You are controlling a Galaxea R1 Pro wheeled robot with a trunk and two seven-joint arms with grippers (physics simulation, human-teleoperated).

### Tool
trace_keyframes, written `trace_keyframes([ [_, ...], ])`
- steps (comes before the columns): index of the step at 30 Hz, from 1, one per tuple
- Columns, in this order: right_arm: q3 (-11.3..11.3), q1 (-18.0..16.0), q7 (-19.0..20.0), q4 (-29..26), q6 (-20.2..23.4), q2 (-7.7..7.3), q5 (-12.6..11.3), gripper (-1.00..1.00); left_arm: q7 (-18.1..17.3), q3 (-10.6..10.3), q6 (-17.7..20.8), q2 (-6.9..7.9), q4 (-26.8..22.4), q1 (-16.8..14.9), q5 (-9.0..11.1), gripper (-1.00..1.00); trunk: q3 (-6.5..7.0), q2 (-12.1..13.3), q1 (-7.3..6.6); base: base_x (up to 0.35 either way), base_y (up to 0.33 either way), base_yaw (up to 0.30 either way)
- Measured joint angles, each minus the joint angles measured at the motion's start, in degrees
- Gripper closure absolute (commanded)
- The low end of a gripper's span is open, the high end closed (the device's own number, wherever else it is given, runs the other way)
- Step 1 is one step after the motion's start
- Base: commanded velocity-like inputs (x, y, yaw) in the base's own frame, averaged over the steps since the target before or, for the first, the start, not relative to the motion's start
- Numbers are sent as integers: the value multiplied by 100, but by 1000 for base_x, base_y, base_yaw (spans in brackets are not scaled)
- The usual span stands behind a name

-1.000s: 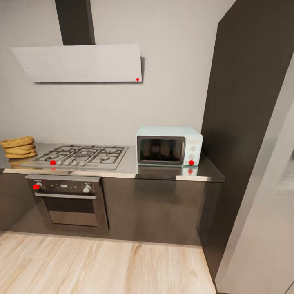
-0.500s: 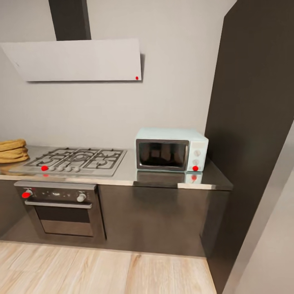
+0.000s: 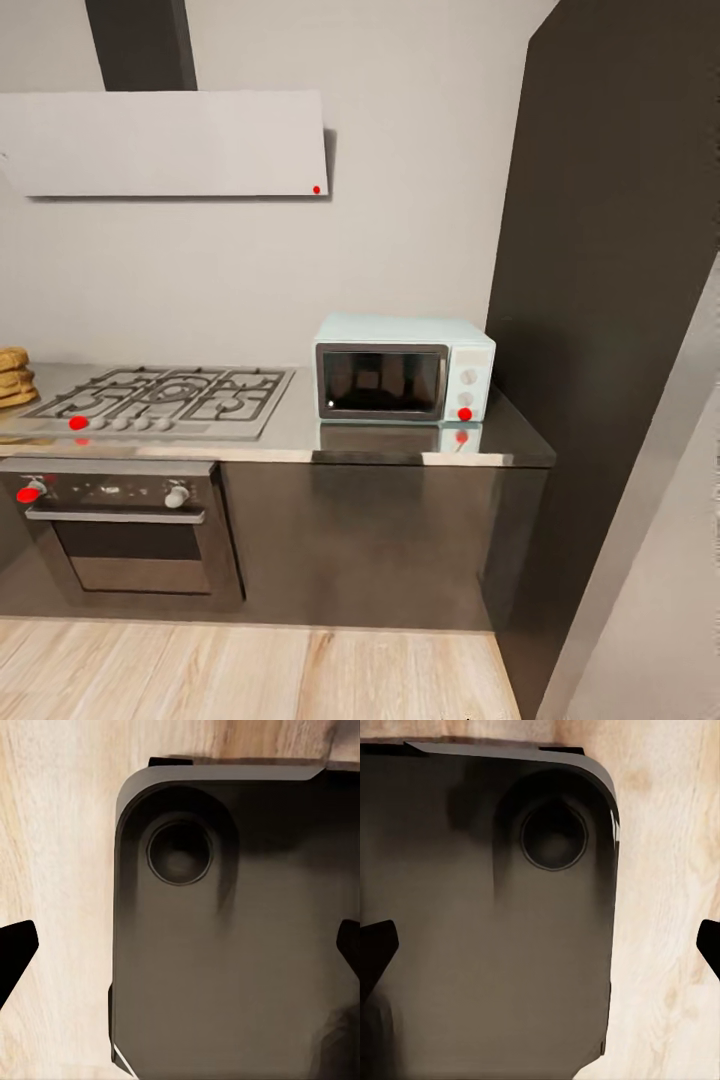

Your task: In the kitchen, take the popcorn bag from the countertop, put it into the microwave, and heat it until the popcorn is cooked so the cooked popcorn ends up inside the bag.

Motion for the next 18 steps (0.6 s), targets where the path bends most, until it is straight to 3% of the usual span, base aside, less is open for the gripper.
trace_keyframes([
  [18, 14, 0, 0, 0, 0, -25, 0, -100, 0, 0, -2, 0, -2, 0, 0, -100, 0, 0, -1, 26, 0, -3],
])
